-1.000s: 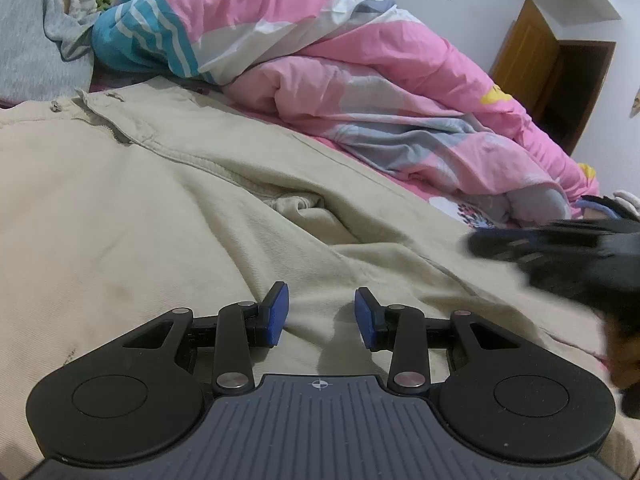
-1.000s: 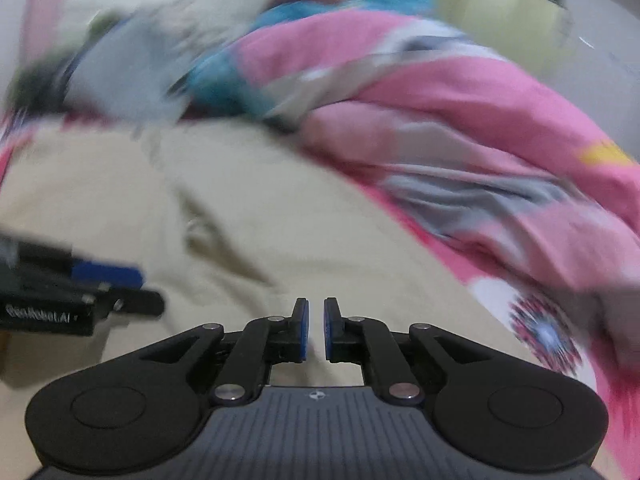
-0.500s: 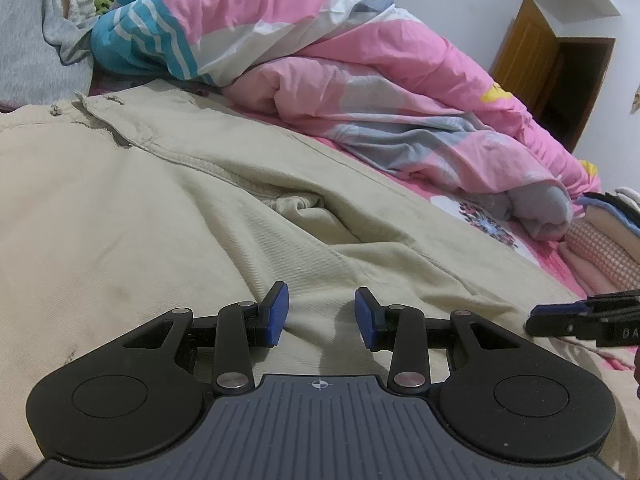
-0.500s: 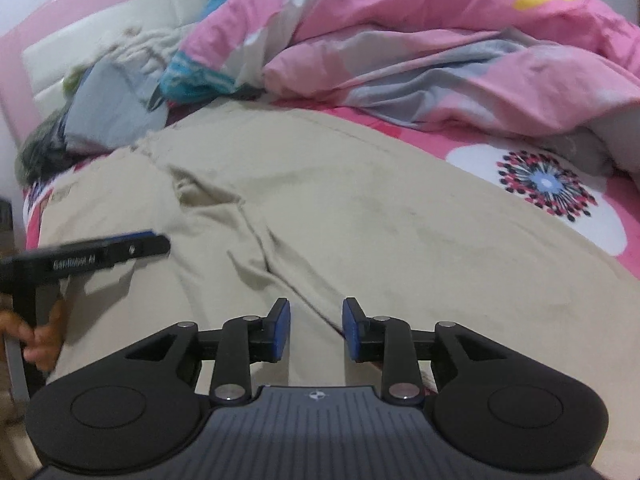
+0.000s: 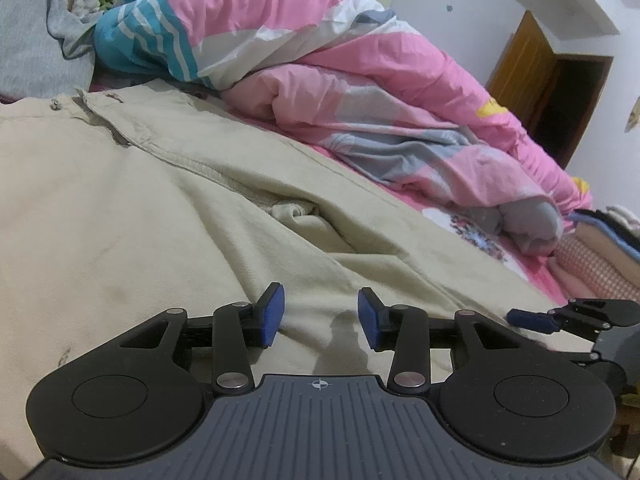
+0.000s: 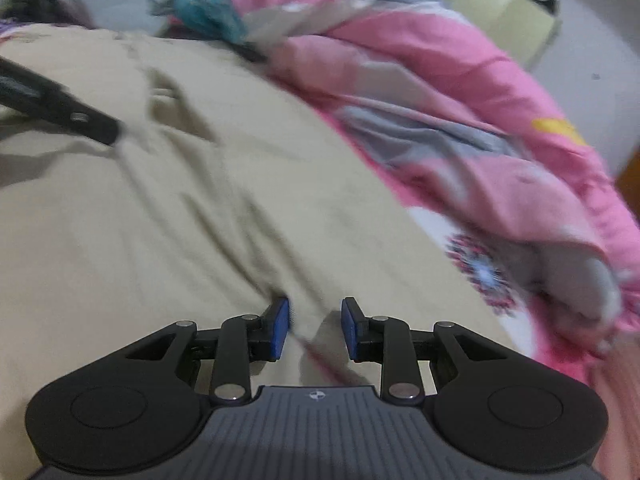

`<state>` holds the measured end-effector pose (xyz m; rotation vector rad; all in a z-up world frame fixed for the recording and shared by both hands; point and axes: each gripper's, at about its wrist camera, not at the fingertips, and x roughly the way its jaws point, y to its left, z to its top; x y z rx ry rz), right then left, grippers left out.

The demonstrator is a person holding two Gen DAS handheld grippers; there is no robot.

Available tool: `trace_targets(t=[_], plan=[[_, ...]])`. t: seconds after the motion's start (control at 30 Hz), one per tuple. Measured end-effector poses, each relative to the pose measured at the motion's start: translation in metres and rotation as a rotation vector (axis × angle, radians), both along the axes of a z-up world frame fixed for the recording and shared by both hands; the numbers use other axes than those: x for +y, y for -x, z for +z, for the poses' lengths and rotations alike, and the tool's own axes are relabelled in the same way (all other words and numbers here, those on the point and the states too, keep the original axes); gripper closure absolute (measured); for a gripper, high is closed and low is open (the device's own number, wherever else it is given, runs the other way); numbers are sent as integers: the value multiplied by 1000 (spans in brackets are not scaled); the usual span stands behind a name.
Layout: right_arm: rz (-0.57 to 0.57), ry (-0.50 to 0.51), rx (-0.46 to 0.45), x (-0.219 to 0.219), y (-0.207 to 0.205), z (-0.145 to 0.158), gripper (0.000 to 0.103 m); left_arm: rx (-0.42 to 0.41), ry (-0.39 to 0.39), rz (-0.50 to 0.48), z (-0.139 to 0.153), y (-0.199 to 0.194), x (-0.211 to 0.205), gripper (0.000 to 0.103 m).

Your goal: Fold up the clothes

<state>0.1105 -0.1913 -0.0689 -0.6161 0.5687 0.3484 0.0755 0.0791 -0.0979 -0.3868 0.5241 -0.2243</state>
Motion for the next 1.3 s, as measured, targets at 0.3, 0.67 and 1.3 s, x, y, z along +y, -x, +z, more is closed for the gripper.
trace_targets(t=[0.3, 0.67, 1.3], plan=[[44, -272, 109, -33, 37, 43, 89, -38, -56, -16, 5, 5, -8, 56], [-343, -448, 150, -118, 14, 41, 98, -30, -140, -48, 1, 3, -20, 53], [-509, -731, 149, -225, 94, 48, 102, -20, -128, -46, 1, 2, -20, 53]])
